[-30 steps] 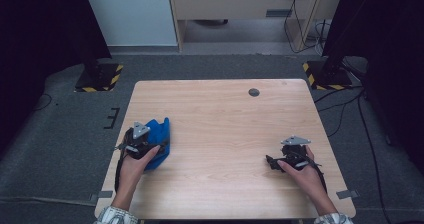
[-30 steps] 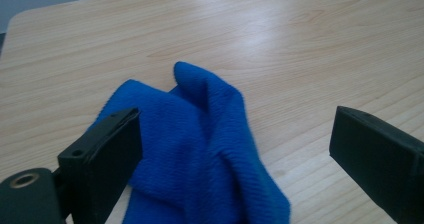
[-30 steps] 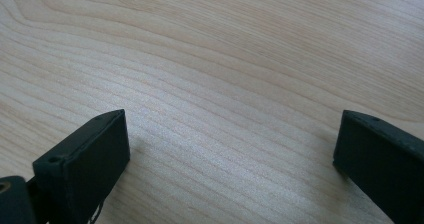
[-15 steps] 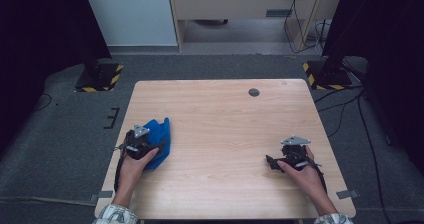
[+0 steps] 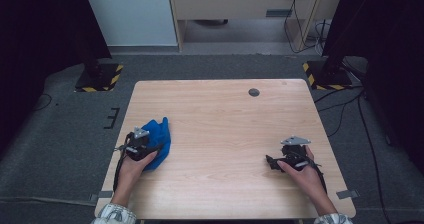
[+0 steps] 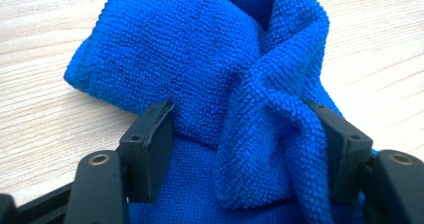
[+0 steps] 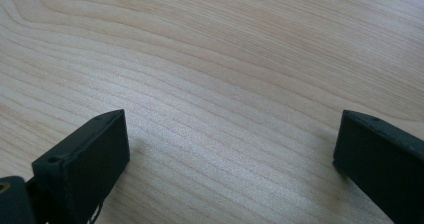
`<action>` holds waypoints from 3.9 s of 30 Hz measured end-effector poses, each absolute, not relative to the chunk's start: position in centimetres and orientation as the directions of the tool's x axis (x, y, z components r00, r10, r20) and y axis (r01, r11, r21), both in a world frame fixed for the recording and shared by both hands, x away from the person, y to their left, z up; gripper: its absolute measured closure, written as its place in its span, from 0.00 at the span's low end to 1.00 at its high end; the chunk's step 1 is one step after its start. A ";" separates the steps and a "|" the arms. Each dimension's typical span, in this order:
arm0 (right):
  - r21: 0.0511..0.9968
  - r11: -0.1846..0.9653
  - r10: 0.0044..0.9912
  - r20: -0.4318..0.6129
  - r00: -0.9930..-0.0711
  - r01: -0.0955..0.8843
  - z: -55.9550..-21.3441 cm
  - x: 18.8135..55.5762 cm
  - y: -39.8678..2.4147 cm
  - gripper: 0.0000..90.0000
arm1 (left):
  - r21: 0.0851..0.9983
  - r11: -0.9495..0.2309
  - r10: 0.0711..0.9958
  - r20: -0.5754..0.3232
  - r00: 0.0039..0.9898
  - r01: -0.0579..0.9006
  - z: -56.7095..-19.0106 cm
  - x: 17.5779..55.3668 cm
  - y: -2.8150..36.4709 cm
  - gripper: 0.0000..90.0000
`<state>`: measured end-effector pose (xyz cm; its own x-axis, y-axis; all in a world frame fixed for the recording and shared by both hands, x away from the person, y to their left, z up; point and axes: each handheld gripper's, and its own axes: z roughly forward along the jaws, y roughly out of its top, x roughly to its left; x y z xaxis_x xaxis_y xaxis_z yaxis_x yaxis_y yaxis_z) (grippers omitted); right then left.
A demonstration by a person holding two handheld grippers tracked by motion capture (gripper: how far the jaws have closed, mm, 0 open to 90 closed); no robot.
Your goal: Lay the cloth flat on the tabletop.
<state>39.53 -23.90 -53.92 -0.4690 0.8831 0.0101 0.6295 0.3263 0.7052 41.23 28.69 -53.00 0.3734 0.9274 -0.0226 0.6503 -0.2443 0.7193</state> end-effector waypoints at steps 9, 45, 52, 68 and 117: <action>0.705 0.327 0.883 0.009 -0.469 0.629 -53.9 39.5 -23.9 0.02 | 0.712 -0.238 0.927 -0.036 0.374 0.660 -52.8 41.2 28.5 0.42; 0.705 0.331 0.881 0.006 -0.472 0.627 -53.9 39.5 -23.8 0.02 | 0.787 -0.184 0.913 -0.084 0.398 0.588 -49.6 40.4 28.2 0.82; 0.704 0.330 0.882 0.007 -0.471 0.629 -53.9 39.5 -23.7 0.02 | 0.810 -0.174 0.906 -0.091 0.413 0.560 -48.2 40.1 27.8 0.82; 0.704 0.330 0.883 0.006 -0.470 0.629 -53.9 39.5 -23.7 0.01 | 0.805 -0.308 0.821 -0.045 0.569 0.507 -46.9 40.9 20.2 0.82; 0.756 0.368 0.824 0.005 -0.567 0.542 -51.8 38.9 -21.4 0.27 | 0.843 -0.348 0.719 -0.041 0.693 0.411 -46.5 39.0 13.1 0.34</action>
